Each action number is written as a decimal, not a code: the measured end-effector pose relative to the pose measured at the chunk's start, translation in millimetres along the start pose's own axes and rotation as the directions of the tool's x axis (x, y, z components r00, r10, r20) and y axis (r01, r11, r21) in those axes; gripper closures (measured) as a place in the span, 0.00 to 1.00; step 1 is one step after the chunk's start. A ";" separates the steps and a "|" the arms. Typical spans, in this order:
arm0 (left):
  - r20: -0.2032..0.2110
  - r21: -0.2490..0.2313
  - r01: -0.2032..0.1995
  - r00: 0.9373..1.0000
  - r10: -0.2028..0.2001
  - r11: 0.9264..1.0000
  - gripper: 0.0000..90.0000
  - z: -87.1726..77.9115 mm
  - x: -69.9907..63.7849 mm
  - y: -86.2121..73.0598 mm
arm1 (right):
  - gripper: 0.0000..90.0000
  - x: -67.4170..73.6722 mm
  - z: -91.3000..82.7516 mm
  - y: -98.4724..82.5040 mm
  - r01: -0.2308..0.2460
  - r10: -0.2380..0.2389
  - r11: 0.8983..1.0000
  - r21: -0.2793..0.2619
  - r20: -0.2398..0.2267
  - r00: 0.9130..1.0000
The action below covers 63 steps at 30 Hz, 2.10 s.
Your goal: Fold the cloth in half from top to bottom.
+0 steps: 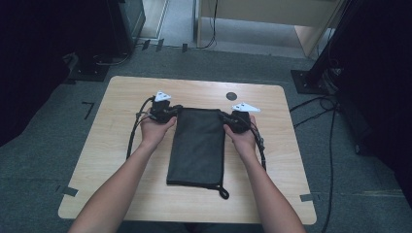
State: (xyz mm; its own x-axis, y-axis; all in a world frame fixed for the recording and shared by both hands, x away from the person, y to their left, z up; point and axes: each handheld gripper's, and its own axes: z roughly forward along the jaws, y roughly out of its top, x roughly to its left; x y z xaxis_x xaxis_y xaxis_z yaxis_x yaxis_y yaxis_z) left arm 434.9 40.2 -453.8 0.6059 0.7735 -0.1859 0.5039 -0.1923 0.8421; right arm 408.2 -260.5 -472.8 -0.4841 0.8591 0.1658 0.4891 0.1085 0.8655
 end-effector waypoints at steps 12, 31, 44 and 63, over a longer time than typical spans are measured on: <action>0.110 -0.019 -0.092 0.989 0.094 0.996 0.95 -91.7 -57.2 -100.3 | 0.92 79.9 -103.5 -60.4 0.213 -0.212 0.977 0.009 -0.070 0.975; 0.135 0.052 -0.146 0.981 0.138 0.988 0.71 -102.6 -65.9 -145.2 | 0.60 78.1 -126.3 -89.5 0.109 -0.097 0.992 0.056 -0.192 0.977; 0.195 0.031 -0.159 0.969 0.150 0.987 0.71 -111.1 -70.0 -142.8 | 0.70 95.6 -116.7 -97.1 0.214 -0.192 0.972 0.100 -0.191 0.962; 0.167 0.112 -0.287 0.949 0.267 0.951 0.68 -110.8 -80.0 -148.0 | 0.68 95.0 -126.0 -107.3 0.229 -0.201 0.964 0.135 -0.196 0.960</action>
State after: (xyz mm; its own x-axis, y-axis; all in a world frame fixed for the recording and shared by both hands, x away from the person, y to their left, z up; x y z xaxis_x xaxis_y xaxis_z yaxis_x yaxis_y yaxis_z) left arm 243.6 73.7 -507.5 0.8124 0.5820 -0.0364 0.3744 -0.4728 0.7977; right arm 218.3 -253.5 -490.4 -0.7053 0.7046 0.0781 0.4584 0.3692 0.8085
